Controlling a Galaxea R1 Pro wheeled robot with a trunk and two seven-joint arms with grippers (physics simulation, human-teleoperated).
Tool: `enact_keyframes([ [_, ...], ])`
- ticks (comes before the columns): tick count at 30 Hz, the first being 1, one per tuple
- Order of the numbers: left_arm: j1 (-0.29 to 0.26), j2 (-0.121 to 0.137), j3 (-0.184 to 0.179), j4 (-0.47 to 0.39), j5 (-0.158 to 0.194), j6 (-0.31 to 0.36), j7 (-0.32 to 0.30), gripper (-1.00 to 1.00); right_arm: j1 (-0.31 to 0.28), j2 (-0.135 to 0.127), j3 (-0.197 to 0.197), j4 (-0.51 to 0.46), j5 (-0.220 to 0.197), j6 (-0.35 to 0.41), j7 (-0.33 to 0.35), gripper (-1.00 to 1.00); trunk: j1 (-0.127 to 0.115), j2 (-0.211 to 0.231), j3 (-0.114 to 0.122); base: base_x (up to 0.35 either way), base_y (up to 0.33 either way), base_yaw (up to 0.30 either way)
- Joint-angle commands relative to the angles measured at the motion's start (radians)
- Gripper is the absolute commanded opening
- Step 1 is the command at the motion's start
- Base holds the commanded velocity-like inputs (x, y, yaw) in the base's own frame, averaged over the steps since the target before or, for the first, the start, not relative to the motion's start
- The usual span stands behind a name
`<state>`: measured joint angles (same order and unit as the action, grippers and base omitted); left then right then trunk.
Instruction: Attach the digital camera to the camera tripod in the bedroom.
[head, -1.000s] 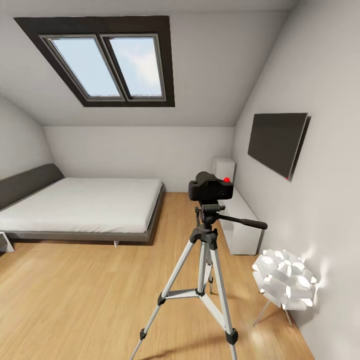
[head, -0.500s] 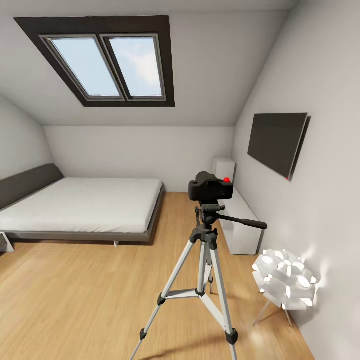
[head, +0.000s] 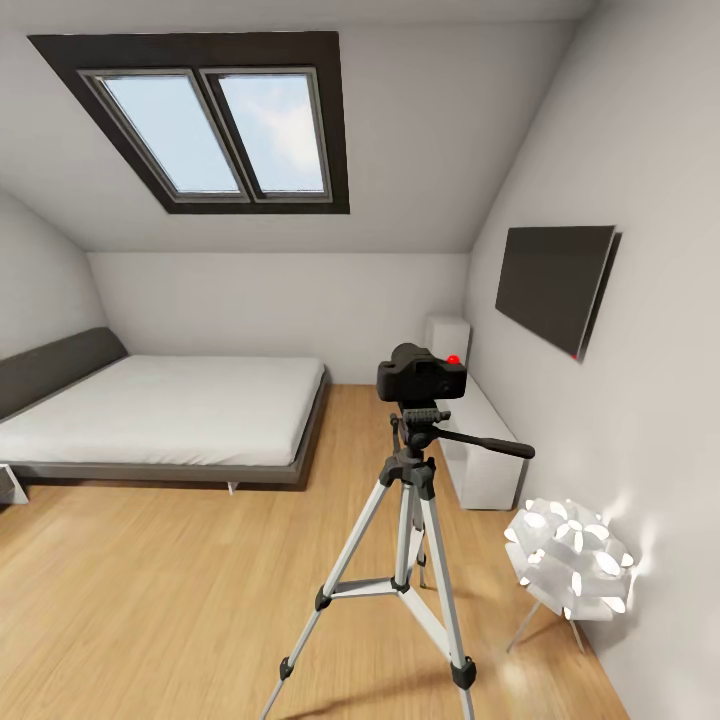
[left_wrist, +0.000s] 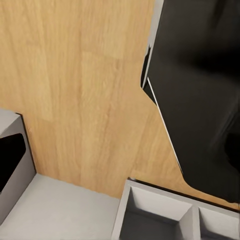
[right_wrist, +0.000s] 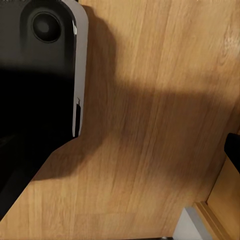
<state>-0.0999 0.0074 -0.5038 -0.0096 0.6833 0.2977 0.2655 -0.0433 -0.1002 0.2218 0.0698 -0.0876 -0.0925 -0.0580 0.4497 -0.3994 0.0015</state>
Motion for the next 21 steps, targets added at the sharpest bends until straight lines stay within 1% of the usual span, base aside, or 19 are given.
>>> enact_keyframes([
  [1, 0.001, -0.002, -0.009, -0.001, 0.011, 0.004, 0.005, 1.00, -0.001, 0.001, 0.008, 0.004, -0.009, -0.007, 0.000, 1.00, 0.000, -0.001, 0.000, 0.000, 0.000, 0.000],
  [5, 0.004, -0.009, -0.009, -0.001, 0.015, 0.003, 0.008, 1.00, -0.001, 0.001, 0.008, 0.004, -0.009, -0.007, 0.000, 1.00, 0.000, -0.001, 0.000, 0.000, 0.000, 0.000],
  [13, 0.009, -0.034, -0.008, -0.002, 0.019, 0.001, 0.015, 1.00, -0.001, 0.001, 0.008, 0.004, -0.009, -0.007, 0.000, 1.00, 0.000, -0.001, 0.000, 0.000, 0.000, 0.000],
  [21, 0.009, -0.034, -0.006, -0.004, 0.019, 0.000, 0.020, 1.00, -0.001, 0.001, 0.008, 0.004, -0.009, -0.007, 0.000, 1.00, 0.000, -0.001, 0.000, 0.000, 0.000, 0.000],
])
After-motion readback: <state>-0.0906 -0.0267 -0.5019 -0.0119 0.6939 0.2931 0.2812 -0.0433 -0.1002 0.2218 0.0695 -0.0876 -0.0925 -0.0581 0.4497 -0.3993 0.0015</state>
